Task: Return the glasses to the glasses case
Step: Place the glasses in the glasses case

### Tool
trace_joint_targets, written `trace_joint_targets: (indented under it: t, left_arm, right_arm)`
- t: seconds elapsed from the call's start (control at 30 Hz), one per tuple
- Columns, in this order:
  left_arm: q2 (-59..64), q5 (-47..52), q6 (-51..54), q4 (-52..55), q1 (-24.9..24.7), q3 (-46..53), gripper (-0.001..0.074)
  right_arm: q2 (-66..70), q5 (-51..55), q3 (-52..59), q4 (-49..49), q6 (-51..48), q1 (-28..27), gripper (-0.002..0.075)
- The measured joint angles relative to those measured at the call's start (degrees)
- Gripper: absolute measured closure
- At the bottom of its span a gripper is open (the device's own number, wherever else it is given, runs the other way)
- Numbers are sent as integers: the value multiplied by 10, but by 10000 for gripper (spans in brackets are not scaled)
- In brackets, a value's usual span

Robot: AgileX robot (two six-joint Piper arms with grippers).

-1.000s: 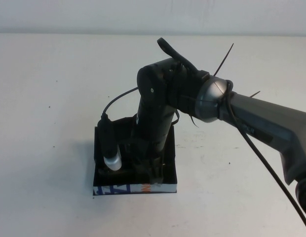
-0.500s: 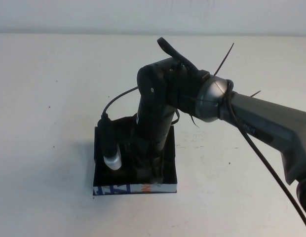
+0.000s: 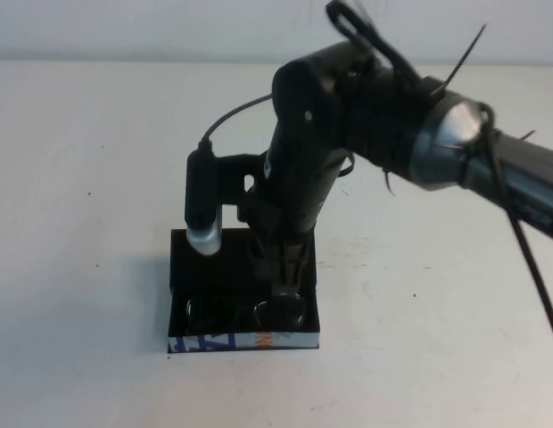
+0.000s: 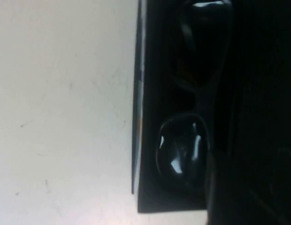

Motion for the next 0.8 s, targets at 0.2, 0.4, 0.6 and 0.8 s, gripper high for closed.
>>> trace_joint_targets:
  t: [0.2,0.4,0.6,0.8]
  left_arm:
    - [0,0,0,1,0,0,736]
    - [0,0,0,2,0,0,736]
    - [0,0,0,2,0,0,736]
    - [0,0,0,2,0,0,736]
  right_arm:
    - [-74,6,15,6,103,0,673]
    - [-84,9,15,31,126,0,732]
    - [-84,10,15,45,126,0,737]
    - [-84,10,17,51,126,0,737]
